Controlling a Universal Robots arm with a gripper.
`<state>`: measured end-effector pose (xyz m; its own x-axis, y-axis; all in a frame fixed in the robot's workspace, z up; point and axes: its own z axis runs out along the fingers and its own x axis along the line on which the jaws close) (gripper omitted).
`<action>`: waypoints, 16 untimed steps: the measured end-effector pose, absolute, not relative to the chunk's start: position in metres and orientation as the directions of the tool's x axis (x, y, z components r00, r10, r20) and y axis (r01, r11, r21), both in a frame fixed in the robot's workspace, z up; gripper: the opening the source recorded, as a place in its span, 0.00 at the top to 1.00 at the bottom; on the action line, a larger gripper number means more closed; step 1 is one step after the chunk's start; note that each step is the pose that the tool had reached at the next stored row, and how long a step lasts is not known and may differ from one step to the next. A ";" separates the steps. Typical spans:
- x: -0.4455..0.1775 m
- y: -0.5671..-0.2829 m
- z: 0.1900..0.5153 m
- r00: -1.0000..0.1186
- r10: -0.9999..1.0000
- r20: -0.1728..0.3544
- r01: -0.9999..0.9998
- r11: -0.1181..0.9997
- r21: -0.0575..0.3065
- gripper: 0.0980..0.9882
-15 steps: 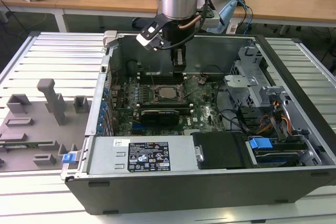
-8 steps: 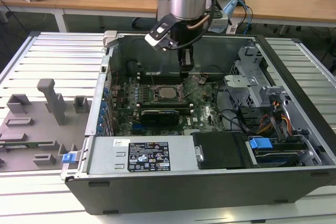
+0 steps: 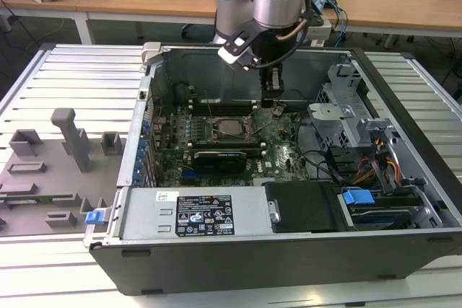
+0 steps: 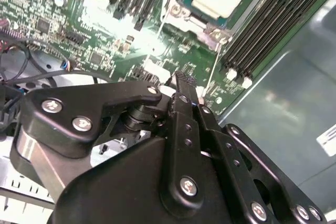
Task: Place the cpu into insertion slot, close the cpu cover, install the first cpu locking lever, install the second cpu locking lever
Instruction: 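Close the cpu cover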
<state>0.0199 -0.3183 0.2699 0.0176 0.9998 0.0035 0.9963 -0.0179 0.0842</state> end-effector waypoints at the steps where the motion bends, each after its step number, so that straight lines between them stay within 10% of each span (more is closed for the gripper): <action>1: 0.022 -0.318 0.270 0.018 1.000 0.004 0.996 -0.018 0.084 0.99; 16: 0.051 -0.318 0.255 0.018 1.000 0.003 0.998 -0.018 0.065 0.99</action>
